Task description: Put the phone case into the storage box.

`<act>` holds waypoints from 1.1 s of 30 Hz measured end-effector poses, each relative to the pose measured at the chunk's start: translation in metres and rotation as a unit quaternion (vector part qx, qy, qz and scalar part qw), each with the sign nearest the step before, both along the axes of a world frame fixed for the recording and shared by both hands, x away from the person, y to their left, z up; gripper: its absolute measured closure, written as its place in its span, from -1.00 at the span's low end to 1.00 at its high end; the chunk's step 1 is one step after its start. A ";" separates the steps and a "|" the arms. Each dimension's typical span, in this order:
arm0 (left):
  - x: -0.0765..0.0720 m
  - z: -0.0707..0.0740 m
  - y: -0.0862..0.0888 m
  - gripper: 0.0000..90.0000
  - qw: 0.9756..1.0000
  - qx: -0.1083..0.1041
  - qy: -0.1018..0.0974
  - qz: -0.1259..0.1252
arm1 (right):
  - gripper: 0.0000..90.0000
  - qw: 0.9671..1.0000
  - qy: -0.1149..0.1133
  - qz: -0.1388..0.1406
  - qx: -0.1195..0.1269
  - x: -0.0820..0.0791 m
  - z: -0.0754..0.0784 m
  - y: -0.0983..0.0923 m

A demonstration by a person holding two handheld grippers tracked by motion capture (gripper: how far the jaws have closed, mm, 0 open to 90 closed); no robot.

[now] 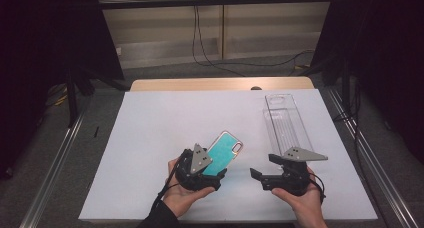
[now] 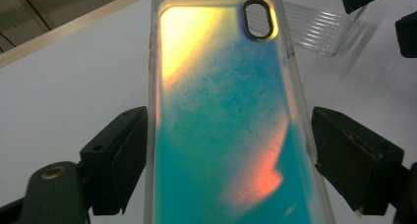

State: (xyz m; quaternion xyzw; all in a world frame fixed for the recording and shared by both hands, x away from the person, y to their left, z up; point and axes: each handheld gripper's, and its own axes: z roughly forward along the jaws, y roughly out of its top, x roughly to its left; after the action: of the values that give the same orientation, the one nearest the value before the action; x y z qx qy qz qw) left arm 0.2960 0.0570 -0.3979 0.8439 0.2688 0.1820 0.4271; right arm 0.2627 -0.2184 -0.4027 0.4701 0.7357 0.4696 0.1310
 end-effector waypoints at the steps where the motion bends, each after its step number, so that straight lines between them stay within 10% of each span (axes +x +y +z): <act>1: 0.000 0.000 -0.001 -0.62 1.000 -0.001 -0.001 -0.002 | -0.67 1.000 0.002 0.000 0.002 0.002 0.001 0.000; 16: -0.005 0.000 -0.006 -0.62 0.999 0.007 -0.031 -0.004 | -0.39 1.000 0.016 0.011 0.022 0.016 0.016 0.014; 33: -0.005 0.000 -0.006 -0.62 0.999 0.003 -0.033 0.003 | -0.06 0.991 0.114 0.017 0.061 0.040 0.024 0.015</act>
State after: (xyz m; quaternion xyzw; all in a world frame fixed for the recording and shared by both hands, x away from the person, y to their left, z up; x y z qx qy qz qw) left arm 0.2913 0.0513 -0.3982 0.8379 0.2571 0.2116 0.4324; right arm 0.3030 -0.2030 -0.3791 0.5151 0.7237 0.4592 0.0093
